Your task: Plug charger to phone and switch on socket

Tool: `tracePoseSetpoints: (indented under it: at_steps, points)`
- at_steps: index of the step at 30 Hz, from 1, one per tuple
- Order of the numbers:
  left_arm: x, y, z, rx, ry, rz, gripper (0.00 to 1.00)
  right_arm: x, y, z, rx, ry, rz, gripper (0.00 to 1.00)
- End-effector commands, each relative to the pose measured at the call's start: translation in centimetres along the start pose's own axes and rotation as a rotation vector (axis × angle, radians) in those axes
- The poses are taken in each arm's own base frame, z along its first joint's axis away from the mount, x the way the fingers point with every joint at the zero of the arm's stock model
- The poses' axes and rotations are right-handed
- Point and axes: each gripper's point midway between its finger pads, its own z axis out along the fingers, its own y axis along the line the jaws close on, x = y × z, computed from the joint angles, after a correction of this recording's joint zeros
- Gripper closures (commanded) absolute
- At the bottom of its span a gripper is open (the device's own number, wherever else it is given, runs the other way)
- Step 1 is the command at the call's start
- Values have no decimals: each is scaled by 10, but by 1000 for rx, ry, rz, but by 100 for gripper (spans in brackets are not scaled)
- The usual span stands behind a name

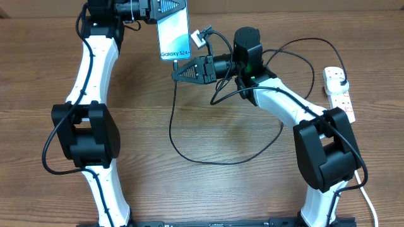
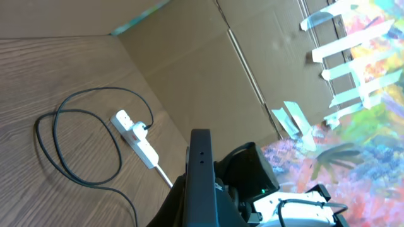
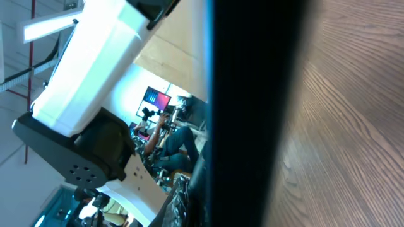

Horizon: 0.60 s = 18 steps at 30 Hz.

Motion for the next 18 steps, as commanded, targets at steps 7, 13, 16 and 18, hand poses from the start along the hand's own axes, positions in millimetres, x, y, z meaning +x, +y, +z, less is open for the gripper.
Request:
tracePoseSetpoints:
  at_steps: [7,13,16,18]
  points:
    - [14,-14,5,55,84,21,96,-26,-1,-10,45,-100,-39,96]
    - [16,-14,9,57,92,-33,96,-29,-5,-15,60,-118,-29,96]
    - [16,-14,10,56,94,-67,96,-29,-7,-15,64,-117,-21,96]
    - [16,-14,10,56,95,-78,96,-28,-9,-16,71,-114,-22,96]
